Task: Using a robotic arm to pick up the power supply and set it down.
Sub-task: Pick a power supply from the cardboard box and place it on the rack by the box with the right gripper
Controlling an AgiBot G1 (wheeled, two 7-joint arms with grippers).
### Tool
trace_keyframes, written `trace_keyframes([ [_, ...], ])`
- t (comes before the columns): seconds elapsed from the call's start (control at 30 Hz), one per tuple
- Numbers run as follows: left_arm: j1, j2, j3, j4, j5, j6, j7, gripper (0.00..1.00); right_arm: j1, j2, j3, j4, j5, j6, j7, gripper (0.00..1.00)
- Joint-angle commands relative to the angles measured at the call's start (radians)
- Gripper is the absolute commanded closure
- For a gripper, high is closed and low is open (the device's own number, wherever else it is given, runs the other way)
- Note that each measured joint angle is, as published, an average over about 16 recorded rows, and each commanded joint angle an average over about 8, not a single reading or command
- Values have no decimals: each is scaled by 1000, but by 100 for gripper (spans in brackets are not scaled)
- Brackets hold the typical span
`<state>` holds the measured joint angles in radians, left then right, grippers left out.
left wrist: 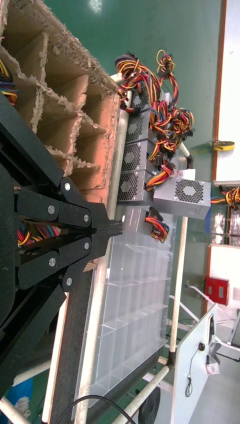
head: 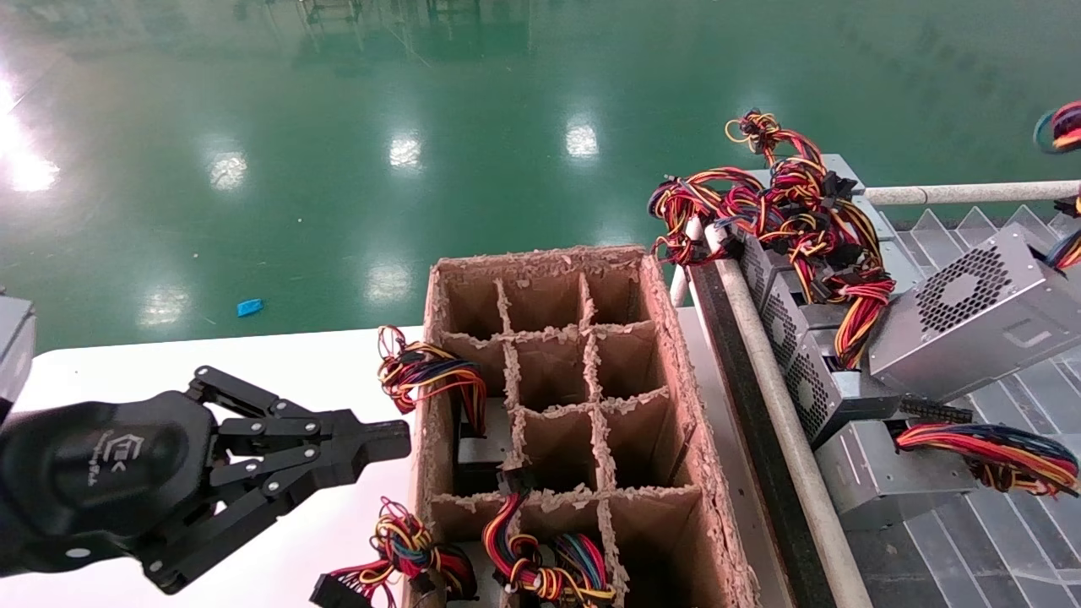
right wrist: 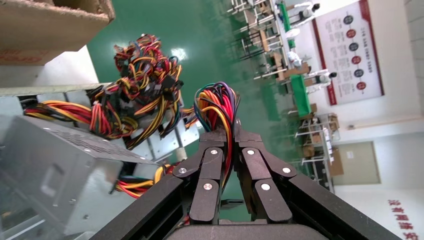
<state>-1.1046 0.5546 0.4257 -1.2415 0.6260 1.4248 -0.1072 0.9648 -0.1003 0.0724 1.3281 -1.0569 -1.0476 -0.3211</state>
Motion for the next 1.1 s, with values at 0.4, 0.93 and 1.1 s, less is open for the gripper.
trace_keyframes([
  [0.4,0,0,0,0,0,0,0,100,-110,-7,143,-26,-40,-18,19,100],
  [0.93,0,0,0,0,0,0,0,100,-312,-234,517,15,-195,-53,-22,100],
  [1.1,0,0,0,0,0,0,0,100,-357,-320,584,28,-232,-14,-55,100],
])
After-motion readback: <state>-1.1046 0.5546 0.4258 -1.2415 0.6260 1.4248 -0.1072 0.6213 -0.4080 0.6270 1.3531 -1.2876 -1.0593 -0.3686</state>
